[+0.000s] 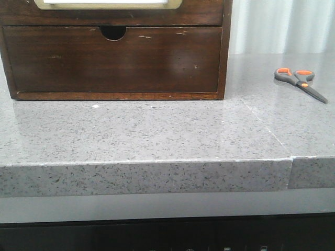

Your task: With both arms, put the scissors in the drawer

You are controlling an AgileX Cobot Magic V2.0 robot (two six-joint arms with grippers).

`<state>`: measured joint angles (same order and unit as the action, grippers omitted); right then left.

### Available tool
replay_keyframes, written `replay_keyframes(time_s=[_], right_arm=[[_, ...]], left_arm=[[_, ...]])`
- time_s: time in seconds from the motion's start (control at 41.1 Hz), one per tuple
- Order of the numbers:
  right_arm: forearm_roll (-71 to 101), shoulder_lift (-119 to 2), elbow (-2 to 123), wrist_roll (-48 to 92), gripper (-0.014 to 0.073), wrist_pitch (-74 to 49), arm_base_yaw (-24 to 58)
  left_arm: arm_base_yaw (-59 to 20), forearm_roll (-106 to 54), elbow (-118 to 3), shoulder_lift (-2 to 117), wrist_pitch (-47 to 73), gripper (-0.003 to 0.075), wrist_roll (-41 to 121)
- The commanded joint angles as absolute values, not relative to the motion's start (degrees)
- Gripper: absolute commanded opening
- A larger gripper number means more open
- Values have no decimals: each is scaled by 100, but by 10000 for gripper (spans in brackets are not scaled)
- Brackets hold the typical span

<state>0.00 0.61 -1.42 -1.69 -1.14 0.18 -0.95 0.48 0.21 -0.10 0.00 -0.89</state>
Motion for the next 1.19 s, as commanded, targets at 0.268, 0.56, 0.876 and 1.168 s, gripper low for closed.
replay_keyframes(time_s=[0.268, 0.56, 0.876, 1.168], right_arm=[[-46, 153, 269, -172, -69, 77, 25], [-230, -91, 1804, -166, -69, -1054, 25], [-230, -1409, 3481, -166, -69, -2000, 25], [-230, -2686, 4136, -166, -69, -2757, 25]], left_arm=[[-103, 76, -207, -97, -586, -20, -140], [-103, 49, -1908, -70, 802, -20, -140], [-103, 0, -3787, 1098, 1965, -20, -140], [-103, 0, -4328, 2402, 2735, -20, -140]])
